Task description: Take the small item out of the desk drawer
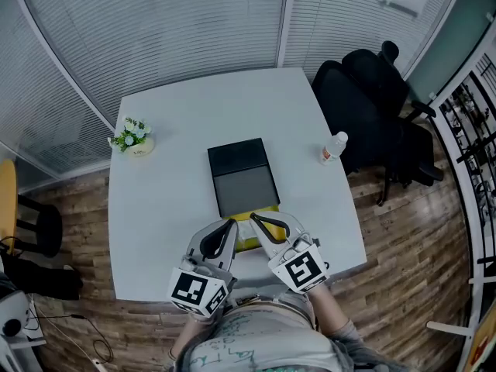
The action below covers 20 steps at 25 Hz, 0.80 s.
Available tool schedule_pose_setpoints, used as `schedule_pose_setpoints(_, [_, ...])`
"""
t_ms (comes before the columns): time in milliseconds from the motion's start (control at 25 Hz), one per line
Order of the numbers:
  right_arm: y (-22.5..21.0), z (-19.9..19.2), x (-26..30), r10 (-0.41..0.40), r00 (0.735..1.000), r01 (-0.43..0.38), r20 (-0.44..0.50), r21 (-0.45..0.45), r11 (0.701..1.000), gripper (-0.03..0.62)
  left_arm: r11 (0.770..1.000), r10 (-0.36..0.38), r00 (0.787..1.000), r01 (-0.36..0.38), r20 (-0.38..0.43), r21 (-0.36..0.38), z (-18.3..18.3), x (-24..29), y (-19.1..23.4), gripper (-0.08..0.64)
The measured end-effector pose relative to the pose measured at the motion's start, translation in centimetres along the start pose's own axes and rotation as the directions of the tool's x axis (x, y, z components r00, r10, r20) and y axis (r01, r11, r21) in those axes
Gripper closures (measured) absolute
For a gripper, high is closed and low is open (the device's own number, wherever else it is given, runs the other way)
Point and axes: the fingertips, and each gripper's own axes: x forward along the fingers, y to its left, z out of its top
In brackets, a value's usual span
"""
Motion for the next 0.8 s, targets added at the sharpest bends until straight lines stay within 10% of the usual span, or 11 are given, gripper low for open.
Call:
schedule_pose_setpoints(480, [1.5, -7.8, 2.2, 0.122, 0.958, -0.145, -0.259, -0.074, 0.987, 0.589, 1.0, 0.009, 1.0, -0.01, -0.013, -0.025, -1.0, -0.8, 1.4, 0.563])
schedule_pose_setpoints(800, [3.0, -12.9, 4.4, 0.206, 0.882, -0.26, -0.423, -0.075, 0.963, 0.589, 0.998, 0.035, 0.999, -0.036, -0.032, -0.056, -1.3, -1.4, 3.3, 0.561])
